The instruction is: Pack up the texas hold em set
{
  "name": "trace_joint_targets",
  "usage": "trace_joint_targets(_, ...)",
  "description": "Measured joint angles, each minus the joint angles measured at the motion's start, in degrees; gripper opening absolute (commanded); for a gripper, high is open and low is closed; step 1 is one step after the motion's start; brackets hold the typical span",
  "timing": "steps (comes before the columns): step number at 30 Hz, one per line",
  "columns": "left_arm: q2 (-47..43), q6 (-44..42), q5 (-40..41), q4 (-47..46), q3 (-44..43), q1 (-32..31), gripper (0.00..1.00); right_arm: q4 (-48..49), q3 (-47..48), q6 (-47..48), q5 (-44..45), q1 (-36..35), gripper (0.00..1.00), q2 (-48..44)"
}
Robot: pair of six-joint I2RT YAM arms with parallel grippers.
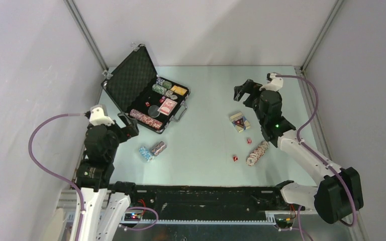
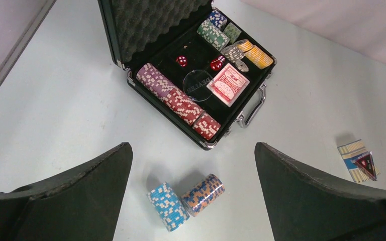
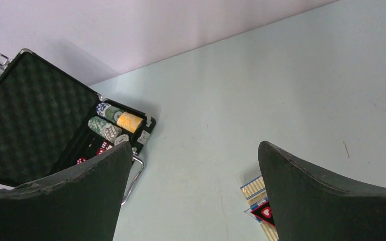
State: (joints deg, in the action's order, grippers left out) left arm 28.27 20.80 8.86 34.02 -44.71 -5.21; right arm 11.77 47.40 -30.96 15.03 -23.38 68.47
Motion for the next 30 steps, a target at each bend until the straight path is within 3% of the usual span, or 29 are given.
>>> trace_joint_targets(18, 3.5, 0.11, 1.01, 0.24, 0.9, 0.0, 1.0, 0.59, 0.0, -0.04, 0.66, 0.02, 0.97, -0.44)
trace_joint_targets(28, 20.72, 2.73, -5.97, -1.29, -1.64, -0.39, 1.0, 0.44, 0.0, -0.66, 1.11, 1.33, 0.95, -0.11)
trace_joint_targets(30, 21.99, 2.62, -4.22, -3.28, -1.64, -3.08, 1.0, 0.35, 0.0, -0.79, 0.33, 2.36, 0.94, 0.07)
